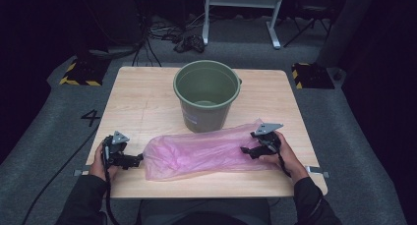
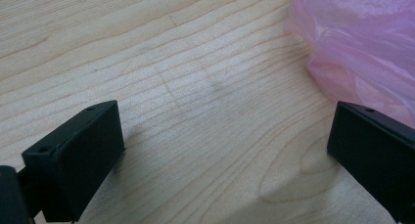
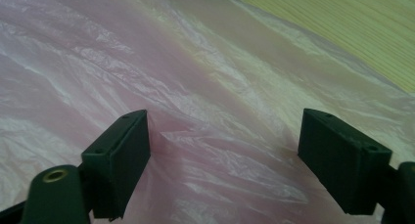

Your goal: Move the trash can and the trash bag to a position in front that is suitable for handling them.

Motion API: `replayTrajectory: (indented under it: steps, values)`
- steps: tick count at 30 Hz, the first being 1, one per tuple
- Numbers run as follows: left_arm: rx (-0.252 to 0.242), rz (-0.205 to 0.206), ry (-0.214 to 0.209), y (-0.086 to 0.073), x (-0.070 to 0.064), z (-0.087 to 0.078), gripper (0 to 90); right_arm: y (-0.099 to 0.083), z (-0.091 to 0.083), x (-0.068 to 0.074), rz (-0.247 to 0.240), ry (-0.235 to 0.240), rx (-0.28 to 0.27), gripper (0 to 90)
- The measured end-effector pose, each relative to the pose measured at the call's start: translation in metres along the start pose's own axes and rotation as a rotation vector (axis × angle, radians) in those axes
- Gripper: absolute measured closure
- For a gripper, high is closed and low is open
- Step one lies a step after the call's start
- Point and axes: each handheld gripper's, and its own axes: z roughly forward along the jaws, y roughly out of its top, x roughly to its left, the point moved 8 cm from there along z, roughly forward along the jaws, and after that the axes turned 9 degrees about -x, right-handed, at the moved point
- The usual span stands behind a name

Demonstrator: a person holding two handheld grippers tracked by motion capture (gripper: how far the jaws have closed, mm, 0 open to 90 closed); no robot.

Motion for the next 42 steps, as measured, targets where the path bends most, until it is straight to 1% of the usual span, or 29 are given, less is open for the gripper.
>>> replayTrajectory:
  steps: [5,6,8,10,12,13,14,15,16,19,21,22,23,24,25,26,27,29,30,31,32,33,34,35,36,37,38,39,42]
  values:
    - [-0.001,0.001,-0.002,0.001,0.000,0.001,0.0,0.006,0.001,0.013,-0.029,0.015,-0.010,23.1]
    - [-0.001,0.002,-0.003,0.001,0.000,0.001,0.0,0.010,-0.002,0.017,-0.048,0.018,-0.024,23.7]
    - [-0.001,0.003,-0.004,0.001,0.000,0.001,0.0,0.016,-0.010,0.021,-0.055,0.024,-0.059,24.7]
    - [-0.001,0.004,-0.005,0.001,0.000,0.001,0.0,0.023,-0.024,0.021,-0.065,0.012,-0.100,26.3]
    - [-0.001,0.003,-0.003,0.001,0.000,0.001,0.0,0.024,-0.037,0.015,-0.066,-0.028,-0.119,29.5]
    - [-0.002,0.004,-0.001,0.000,0.000,0.001,0.2,0.021,-0.045,0.009,-0.060,-0.062,-0.117,32.5]
    - [-0.001,0.002,-0.001,0.000,0.000,0.000,0.3,0.018,-0.049,0.005,-0.058,-0.073,-0.110,36.2]
    - [-0.001,0.002,-0.001,0.000,0.000,0.000,0.3,0.018,-0.049,0.005,-0.058,-0.073,-0.110,36.2]
    - [0.001,0.008,0.000,0.000,0.000,0.000,0.3,0.005,-0.060,-0.005,-0.038,-0.086,-0.090,41.5]
    - [-0.001,0.000,0.005,-0.001,0.000,-0.001,0.3,-0.014,-0.067,-0.016,-0.012,-0.102,-0.048,49.3]
    - [0.007,-0.010,0.022,-0.001,0.000,-0.002,0.3,-0.023,-0.069,-0.022,0.004,-0.103,-0.030,56.7]
    - [0.007,-0.010,0.022,-0.001,0.000,-0.002,0.4,-0.023,-0.069,-0.022,0.004,-0.103,-0.030,56.7]
    - [0.015,0.012,0.040,0.000,0.001,-0.004,0.8,-0.030,-0.069,-0.026,0.034,-0.092,-0.034,61.6]
    - [0.011,0.022,0.046,0.001,0.001,-0.005,3.6,-0.032,-0.069,-0.027,0.037,-0.089,-0.029,62.6]
    - [0.000,0.021,0.047,0.003,0.001,-0.007,10.0,-0.033,-0.068,-0.028,0.040,-0.087,-0.024,63.0]
    - [-0.015,0.012,0.050,0.005,0.001,-0.009,23.1,-0.035,-0.068,-0.028,0.044,-0.081,-0.022,63.2]
    - [-0.010,0.024,0.051,0.005,0.002,-0.010,25.0,-0.036,-0.067,-0.028,0.046,-0.078,-0.025,63.1]
    - [-0.027,0.023,0.056,0.008,0.000,-0.013,9.2,-0.036,-0.067,-0.029,0.051,-0.080,-0.024,62.9]
    - [-0.027,0.023,0.056,0.008,0.000,-0.013,12.7,-0.036,-0.067,-0.029,0.052,-0.082,-0.023,62.4]
    - [-0.058,0.035,0.043,0.014,-0.004,-0.019,23.0,-0.036,-0.067,-0.029,0.054,-0.084,-0.022,61.7]
    - [-0.058,0.035,0.043,0.014,-0.004,-0.019,22.3,-0.036,-0.067,-0.029,0.054,-0.084,-0.022,61.7]
    - [-0.093,0.045,0.010,0.020,-0.011,-0.025,13.0,-0.036,-0.066,-0.029,0.055,-0.090,-0.018,60.3]
    - [-0.114,0.056,-0.015,0.023,-0.015,-0.028,12.4,-0.037,-0.065,-0.029,0.057,-0.092,-0.016,60.0]
    - [-0.132,0.058,-0.030,0.026,-0.019,-0.030,17.6,-0.037,-0.065,-0.029,0.057,-0.091,-0.013,59.7]
    - [-0.135,0.066,-0.032,0.029,-0.022,-0.031,18.8,-0.037,-0.064,-0.029,0.059,-0.090,-0.012,59.2]
    - [-0.137,0.072,-0.030,0.030,-0.025,-0.032,14.3,-0.038,-0.063,-0.029,0.060,-0.092,-0.009,58.5]
    - [-0.137,0.072,-0.030,0.030,-0.025,-0.032,16.3,-0.038,-0.063,-0.029,0.060,-0.092,-0.009,58.5]
    - [-0.145,0.093,-0.021,0.032,-0.029,-0.033,17.8,-0.038,-0.062,-0.030,0.061,-0.095,-0.006,56.7]
    - [-0.176,0.135,-0.060,0.038,-0.043,-0.038,16.9,-0.038,-0.061,-0.030,0.069,-0.096,-0.005,55.6]
